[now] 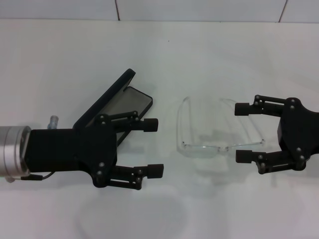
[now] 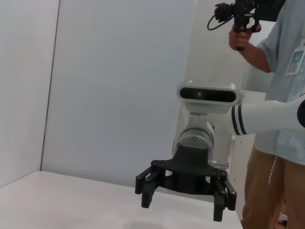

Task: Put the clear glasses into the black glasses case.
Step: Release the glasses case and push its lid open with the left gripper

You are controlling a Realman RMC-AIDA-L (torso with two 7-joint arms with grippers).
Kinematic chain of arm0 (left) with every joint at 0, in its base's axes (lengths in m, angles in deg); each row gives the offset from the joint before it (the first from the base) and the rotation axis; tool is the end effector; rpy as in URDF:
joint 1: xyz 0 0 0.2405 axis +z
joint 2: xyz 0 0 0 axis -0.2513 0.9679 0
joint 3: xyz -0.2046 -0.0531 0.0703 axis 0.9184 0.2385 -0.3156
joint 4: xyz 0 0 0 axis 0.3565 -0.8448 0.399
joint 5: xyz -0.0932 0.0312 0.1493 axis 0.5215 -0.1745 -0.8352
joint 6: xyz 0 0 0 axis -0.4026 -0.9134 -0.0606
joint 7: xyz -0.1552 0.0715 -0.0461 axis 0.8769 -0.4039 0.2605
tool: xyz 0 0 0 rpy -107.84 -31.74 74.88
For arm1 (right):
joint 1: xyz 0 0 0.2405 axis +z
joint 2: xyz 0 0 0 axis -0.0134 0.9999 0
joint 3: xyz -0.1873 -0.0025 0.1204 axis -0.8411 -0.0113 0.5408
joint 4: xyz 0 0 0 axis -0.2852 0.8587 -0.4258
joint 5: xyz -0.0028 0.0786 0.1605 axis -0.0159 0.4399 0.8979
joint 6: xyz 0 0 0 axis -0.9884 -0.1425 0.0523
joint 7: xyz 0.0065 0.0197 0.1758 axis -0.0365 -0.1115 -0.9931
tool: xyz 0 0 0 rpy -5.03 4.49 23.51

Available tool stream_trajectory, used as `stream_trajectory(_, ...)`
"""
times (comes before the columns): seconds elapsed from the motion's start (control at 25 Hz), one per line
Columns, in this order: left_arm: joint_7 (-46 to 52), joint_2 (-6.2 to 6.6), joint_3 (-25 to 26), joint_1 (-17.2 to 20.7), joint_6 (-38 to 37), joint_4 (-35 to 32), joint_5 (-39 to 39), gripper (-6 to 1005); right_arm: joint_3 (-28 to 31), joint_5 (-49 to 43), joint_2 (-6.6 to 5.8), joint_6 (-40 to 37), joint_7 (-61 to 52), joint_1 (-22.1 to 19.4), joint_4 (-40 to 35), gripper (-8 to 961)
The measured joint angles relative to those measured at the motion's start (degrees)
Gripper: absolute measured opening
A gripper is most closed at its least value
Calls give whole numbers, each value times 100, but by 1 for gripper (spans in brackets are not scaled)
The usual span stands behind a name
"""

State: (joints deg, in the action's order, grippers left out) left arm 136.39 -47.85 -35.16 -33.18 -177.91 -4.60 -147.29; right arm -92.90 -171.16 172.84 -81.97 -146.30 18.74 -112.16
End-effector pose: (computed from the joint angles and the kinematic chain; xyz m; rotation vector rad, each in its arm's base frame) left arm -0.1614 0.2273 -0.0033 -2.9473 -0.2545 -1.0481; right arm 0.1608 0.2486 0.0161 -2.8645 0.0664 0.9783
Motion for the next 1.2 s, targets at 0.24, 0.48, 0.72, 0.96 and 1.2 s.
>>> stream_trajectory(0.24,0,1,0,0,0,0,20,865,0,2,0,1,2,-8,0,872)
stream_trajectory(0.48,-13,1,0,0,0,0,47,859,6,10,0,1,2,-14,77,872)
stream_trajectory(0.72,284,0,322,-23,22,-56,370,854,29,129,1,0,8,-4,346,871)
stream_trajectory(0.96,2526,103,769,-364,693,-1024,26,849,71,409,-8,-21,255,-49,762,871)
stream_trajectory(1.2,5265,87,626,-1188,999,-2500,-2173,846,76,476,-18,-23,342,-58,935,871)
